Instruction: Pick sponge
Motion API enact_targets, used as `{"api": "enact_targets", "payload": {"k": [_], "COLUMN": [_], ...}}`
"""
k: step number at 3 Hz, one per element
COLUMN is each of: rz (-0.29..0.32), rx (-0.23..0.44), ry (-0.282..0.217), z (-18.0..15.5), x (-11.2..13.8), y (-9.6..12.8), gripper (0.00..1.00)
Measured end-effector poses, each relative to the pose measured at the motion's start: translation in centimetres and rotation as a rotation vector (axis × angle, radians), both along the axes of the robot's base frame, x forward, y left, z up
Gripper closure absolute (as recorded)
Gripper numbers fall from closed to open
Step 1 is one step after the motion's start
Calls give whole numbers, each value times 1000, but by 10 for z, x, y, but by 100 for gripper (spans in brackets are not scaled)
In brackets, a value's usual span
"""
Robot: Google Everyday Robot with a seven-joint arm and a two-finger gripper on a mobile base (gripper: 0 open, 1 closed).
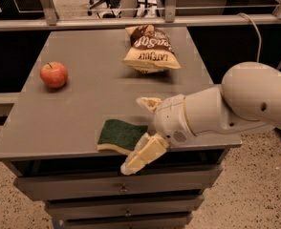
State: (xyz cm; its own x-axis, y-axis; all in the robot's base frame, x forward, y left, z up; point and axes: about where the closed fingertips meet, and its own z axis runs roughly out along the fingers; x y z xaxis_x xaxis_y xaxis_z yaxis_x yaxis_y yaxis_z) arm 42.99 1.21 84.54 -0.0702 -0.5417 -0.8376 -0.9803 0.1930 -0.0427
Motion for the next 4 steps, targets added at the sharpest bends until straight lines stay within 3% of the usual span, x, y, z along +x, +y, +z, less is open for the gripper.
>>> {"api": "enact_targets", "payload": {"k": [2, 3, 4], "rz": [48, 70, 102], "rx": [0, 2, 99], "ry": [16, -7, -89], "z": [-17, -9, 31], "x": [5, 7, 33], "y": [11, 15, 10], "gripper": [64, 88, 100]}}
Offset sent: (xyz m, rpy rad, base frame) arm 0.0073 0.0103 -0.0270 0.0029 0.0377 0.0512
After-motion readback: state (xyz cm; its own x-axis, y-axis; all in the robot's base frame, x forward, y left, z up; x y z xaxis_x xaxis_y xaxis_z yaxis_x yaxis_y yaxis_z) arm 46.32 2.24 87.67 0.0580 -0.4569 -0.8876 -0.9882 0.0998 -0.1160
